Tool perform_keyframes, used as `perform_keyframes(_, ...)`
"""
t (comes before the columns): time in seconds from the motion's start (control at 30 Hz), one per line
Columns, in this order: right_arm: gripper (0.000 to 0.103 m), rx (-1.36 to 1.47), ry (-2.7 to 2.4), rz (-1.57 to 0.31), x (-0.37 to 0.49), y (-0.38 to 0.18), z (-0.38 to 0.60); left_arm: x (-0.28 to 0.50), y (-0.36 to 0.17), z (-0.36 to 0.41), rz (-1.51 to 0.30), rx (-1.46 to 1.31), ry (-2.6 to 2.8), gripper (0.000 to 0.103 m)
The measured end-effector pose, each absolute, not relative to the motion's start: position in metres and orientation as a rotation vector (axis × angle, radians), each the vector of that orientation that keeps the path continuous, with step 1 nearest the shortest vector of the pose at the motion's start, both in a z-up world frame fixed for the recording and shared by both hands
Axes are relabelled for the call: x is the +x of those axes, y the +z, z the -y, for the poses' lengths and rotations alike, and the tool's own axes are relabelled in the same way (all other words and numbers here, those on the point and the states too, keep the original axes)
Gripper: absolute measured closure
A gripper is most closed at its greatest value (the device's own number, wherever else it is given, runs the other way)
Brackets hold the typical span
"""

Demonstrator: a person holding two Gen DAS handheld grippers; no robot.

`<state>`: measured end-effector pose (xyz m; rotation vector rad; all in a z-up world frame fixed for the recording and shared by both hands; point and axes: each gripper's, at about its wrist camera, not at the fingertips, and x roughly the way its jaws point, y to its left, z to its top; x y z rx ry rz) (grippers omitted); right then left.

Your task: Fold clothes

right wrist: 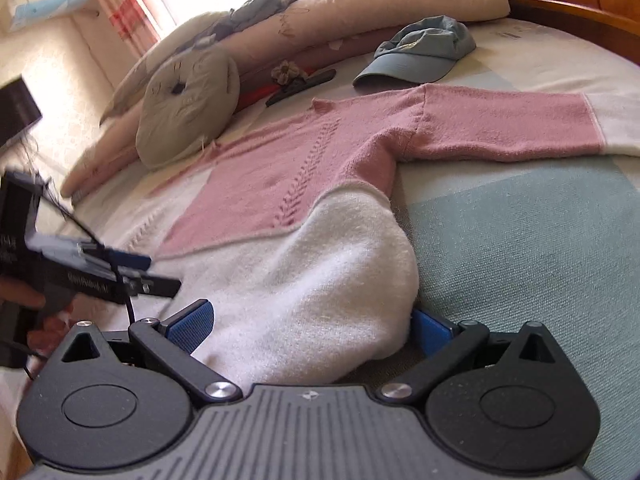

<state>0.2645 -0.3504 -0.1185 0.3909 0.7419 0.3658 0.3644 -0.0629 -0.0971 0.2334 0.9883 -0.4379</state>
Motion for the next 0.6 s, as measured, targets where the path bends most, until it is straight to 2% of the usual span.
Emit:
perform_keyframes(0.17,0.000,0.482,0.528,-0.688,0.256,-0.110,0.345,0.343,-0.085,0.065,-0.865,0.313,-0.514,0.011)
perform_keyframes(0.27,0.000,0.395,0.481,-0.676,0.229,-0.103,0.329,0.311,-0.066,0.058,-0.760,0.290,-0.584,0.011)
perform_keyframes(0.5,0.000,0.240,0.330,-0.749,0.154,-0.091,0.304,0.233,-0.014,0.060,-0.669,0.274,-0.698,0.010)
perform_keyframes(0.6,0.000,0.177,0.239,-0.744,0.134,-0.084,0.299,0.215,-0.013,0.075,-0.690,0.280,-0.737,0.009)
